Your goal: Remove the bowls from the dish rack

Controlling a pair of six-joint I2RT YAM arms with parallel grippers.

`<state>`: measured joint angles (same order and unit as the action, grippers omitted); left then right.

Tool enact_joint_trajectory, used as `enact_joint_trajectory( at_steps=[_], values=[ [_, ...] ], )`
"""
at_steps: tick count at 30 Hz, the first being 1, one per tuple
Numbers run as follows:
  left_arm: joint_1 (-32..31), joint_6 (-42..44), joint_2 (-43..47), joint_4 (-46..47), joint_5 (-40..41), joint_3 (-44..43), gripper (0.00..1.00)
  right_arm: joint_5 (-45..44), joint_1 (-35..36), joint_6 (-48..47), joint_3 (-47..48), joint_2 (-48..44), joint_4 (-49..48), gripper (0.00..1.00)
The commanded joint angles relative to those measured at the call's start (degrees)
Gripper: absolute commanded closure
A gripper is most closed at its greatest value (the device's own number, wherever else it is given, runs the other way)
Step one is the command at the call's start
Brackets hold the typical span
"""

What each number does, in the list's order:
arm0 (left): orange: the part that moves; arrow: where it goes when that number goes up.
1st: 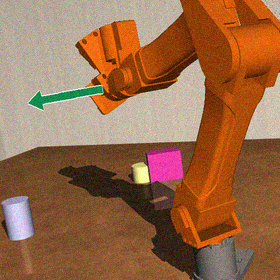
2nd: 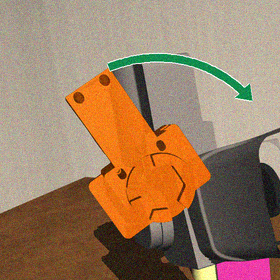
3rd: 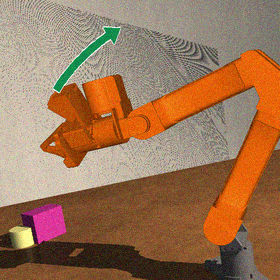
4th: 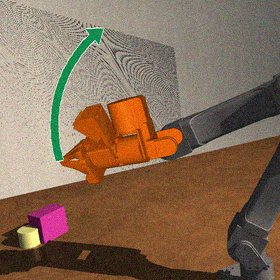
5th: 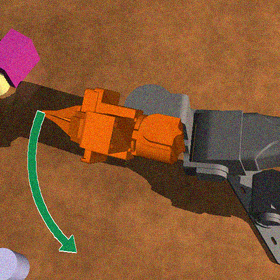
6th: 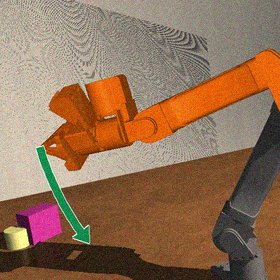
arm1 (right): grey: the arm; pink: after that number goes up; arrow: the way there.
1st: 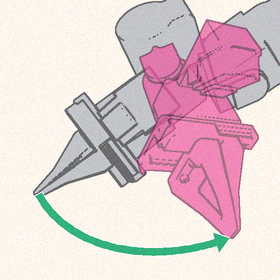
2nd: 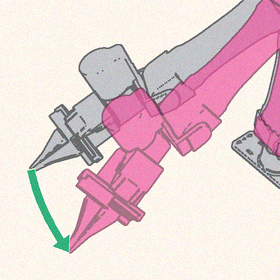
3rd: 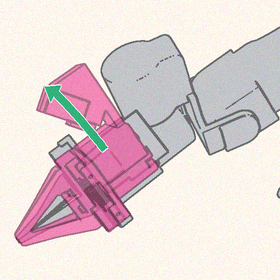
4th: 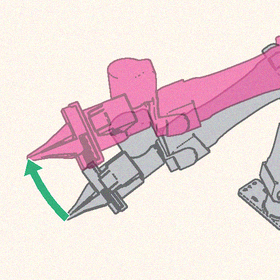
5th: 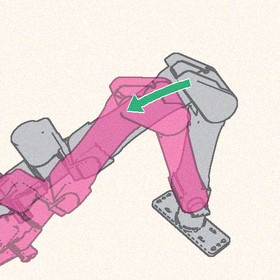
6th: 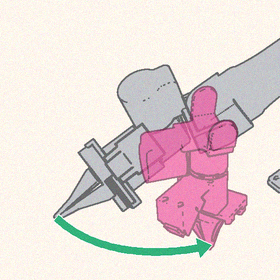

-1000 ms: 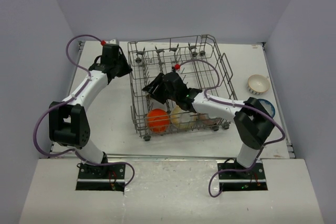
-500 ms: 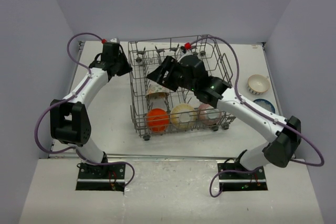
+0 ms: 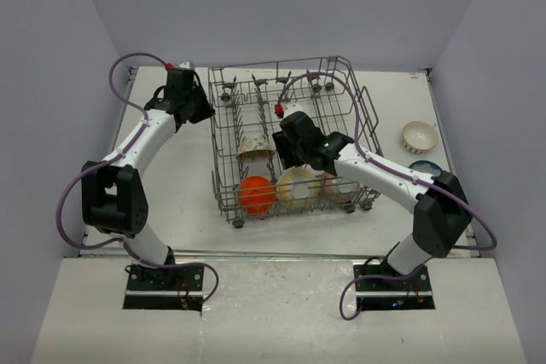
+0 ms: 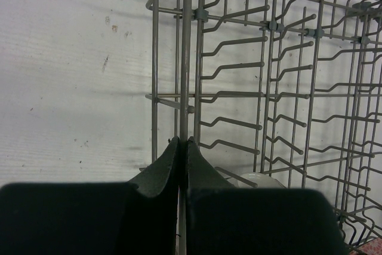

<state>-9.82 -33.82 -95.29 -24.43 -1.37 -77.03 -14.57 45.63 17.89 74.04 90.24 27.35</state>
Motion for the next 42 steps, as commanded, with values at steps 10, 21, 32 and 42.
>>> enact_joint_trajectory(
  at_steps=[10, 21, 32, 42],
  values=[
    [1.4, 1.0, -0.6, -2.8, 2.9, 1.7, 1.00, -3.3, 0.7, -9.4, -3.4, -0.2, -3.2, 0.45],
    [1.5, 0.6, -0.8, -2.4, 2.8, 1.6, 1.00, -0.5, 6.6, -12.1, 5.0, 2.1, -1.2, 0.44],
    [1.6, 0.3, -0.8, -2.2, 2.8, 1.8, 1.00, 2.4, 6.9, -14.5, 8.2, 7.0, -1.0, 0.44],
    [1.8, -0.3, -0.8, -1.5, 1.8, 2.4, 1.00, 1.0, 6.8, -17.2, 8.1, 11.9, -5.8, 0.43]
  ],
)
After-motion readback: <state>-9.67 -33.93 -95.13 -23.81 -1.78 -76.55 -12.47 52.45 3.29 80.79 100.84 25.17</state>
